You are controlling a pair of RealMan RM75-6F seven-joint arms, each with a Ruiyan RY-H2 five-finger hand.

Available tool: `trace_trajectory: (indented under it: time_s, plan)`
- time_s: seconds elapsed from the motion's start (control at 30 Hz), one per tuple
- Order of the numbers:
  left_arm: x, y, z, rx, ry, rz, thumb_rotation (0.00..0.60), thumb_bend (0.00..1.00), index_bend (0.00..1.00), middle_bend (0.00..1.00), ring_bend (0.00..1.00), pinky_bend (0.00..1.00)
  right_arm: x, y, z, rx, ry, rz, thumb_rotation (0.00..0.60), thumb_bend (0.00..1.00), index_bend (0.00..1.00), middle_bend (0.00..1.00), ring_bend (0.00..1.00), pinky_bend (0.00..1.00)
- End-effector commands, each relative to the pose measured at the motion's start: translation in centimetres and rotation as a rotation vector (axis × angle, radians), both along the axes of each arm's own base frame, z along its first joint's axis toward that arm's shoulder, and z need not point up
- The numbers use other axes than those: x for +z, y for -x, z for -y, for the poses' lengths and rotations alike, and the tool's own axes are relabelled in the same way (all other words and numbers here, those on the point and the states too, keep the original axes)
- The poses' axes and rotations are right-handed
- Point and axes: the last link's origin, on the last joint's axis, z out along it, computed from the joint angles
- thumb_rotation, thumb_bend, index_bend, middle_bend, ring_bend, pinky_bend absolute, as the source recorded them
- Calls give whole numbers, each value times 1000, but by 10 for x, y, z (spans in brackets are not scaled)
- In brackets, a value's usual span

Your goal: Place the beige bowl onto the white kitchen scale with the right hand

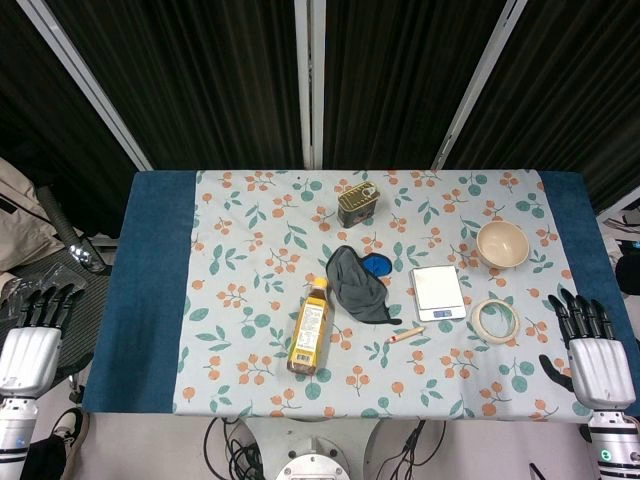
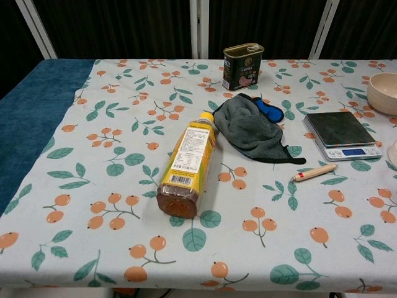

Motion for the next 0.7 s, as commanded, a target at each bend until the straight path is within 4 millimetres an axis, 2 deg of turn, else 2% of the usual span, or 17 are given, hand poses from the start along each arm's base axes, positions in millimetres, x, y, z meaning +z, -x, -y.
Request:
trace_trajectory:
  time_s: [0.03, 0.43, 0.7]
  plan:
    - [0, 1, 1, 4, 0, 1, 600, 123, 108, 51, 0, 47, 0, 0, 0, -2, -1, 0, 600, 144, 0, 0, 0, 0]
    - [-2, 2, 4, 4, 7, 7, 600, 123, 109, 51, 0, 47, 5, 6, 2, -25, 15, 0, 600, 144, 0, 0, 0, 0]
    - [-1, 4, 4, 7, 0, 14, 600, 122, 108, 51, 0, 47, 9, 11, 21, -52, 5, -11, 600, 143, 0, 0, 0, 0]
